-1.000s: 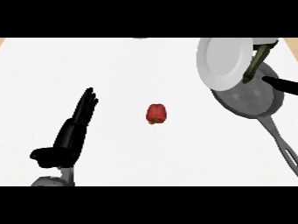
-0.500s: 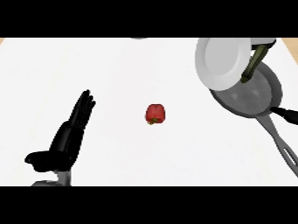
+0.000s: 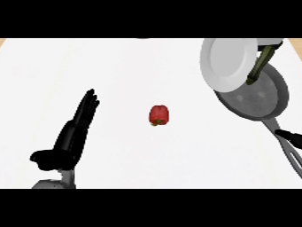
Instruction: Pick the squash from the plate and place it in the pan
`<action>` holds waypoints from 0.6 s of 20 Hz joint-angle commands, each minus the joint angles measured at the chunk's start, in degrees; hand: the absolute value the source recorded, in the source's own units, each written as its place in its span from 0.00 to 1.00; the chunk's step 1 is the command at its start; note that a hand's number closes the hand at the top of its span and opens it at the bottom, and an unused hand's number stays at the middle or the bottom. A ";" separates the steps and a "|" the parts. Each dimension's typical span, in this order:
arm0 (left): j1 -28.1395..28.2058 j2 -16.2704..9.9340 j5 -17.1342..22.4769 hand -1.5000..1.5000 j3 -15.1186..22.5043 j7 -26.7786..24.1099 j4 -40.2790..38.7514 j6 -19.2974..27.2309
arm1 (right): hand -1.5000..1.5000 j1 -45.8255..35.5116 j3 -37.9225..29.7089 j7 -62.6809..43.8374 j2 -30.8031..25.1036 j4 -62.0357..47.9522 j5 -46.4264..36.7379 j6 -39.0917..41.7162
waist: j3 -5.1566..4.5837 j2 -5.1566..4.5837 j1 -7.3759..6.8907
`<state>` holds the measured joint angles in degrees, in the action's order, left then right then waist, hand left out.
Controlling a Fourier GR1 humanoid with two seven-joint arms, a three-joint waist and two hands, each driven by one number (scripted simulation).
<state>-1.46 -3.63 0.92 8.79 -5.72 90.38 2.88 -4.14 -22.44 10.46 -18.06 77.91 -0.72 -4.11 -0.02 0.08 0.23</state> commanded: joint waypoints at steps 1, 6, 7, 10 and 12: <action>0.84 -1.83 1.66 0.50 -2.67 -0.17 1.42 -3.39 | 0.00 1.26 0.88 -0.40 0.80 2.11 -2.05 -1.91 | 0.01 -0.05 -0.23; 0.87 -0.72 0.56 0.50 -1.85 2.99 3.69 -2.96 | 0.00 5.19 1.20 -1.50 2.26 5.78 -3.67 -2.35 | 0.02 -0.04 -0.22; -1.87 0.14 -0.51 0.50 -1.89 2.09 0.36 -2.47 | 0.00 4.93 1.02 -5.29 0.51 8.29 -3.50 -1.05 | 0.01 -0.05 -0.13; -1.36 3.51 -3.51 0.50 0.29 1.15 -1.42 1.59 | 0.00 5.58 1.61 -1.73 1.67 5.37 -5.20 -1.16 | 0.02 -0.07 -0.17; 2.17 1.82 -1.99 0.50 -0.46 1.13 3.21 -1.01 | 0.00 7.65 0.73 -2.47 2.25 8.30 -5.55 -1.84 | 0.02 -0.04 -0.21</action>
<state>-1.29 -1.91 -0.90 8.10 -5.54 90.48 2.18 2.10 -21.50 7.59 -16.38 85.31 -4.66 -5.15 -0.01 0.03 0.09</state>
